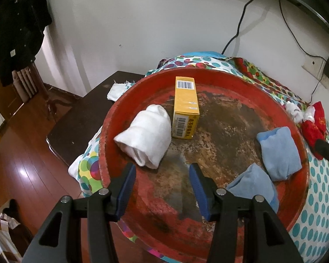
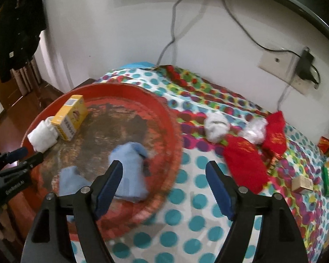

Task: Organize objects
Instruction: 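Move the right tool to the beige medicine box and grasp it, then grasp the red sock with the left tool while the right tool holds the beige box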

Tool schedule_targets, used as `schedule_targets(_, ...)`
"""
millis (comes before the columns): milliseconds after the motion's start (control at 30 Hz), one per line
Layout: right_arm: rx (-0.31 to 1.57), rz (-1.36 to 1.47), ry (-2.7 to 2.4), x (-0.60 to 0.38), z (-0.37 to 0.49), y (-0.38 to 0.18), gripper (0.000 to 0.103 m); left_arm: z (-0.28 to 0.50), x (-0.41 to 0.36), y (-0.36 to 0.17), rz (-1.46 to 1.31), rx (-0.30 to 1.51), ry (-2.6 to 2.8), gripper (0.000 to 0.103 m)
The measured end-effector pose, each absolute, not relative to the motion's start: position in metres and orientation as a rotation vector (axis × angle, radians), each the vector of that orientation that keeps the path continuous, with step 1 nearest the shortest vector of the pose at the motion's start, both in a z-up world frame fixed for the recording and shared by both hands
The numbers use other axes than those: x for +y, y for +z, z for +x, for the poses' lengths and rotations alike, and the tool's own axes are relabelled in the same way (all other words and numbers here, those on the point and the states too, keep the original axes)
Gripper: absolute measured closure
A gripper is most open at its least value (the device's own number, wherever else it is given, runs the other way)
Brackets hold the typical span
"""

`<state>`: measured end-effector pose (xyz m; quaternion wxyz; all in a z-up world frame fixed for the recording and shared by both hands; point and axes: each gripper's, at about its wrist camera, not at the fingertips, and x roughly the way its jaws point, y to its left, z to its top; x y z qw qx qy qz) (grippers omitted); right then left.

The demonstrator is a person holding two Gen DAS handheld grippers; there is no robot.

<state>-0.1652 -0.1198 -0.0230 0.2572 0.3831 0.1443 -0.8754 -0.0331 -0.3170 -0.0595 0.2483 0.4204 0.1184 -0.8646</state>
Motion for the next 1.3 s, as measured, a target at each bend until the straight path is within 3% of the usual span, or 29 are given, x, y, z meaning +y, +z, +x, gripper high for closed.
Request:
schedule_targets(433, 0.229, 1.213, -2.61, 0.037, -0.224, -0.054, 0.027, -0.041, -0.295, -0.063, 1.185, 0.234, -2.393, 0.051)
schedule_targets(567, 0.193, 1.273, -2.643, 0.08, -0.25, -0.067, 0.02, -0.044, -0.288, -0.065, 1.191, 0.174, -2.395, 0.051)
schedule_targets(667, 0.197, 1.302, -2.647, 0.097, -0.266, -0.079, 0.015, -0.046, -0.283, -0.065, 1.192, 0.133, -2.396, 0.051)
schedule_targets(1000, 0.207, 1.3, -2.603, 0.097, -0.31, -0.101, 0.015, -0.048, -0.267, -0.061, 1.122, 0.009, -2.42, 0.051)
schedule_targets(1067, 0.2, 1.296, -2.607, 0.096, -0.316, -0.1, 0.019, -0.05, -0.261, -0.06, 1.114, -0.037, -2.426, 0.051)
schedule_targets(1100, 0.181, 1.28, -2.606, 0.097, -0.317, -0.098, 0.037, -0.052, -0.259, -0.059, 1.112, -0.052, -2.425, 0.051)
schedule_targets(1133, 0.174, 1.269, -2.608, 0.097, -0.316, -0.096, 0.042, -0.053, -0.256, -0.056, 1.115, -0.057, -2.425, 0.051)
schedule_targets(1300, 0.094, 1.254, -2.578, 0.105, -0.297, -0.093, 0.042, -0.064, -0.23, -0.033, 1.12, -0.096, -2.498, 0.051)
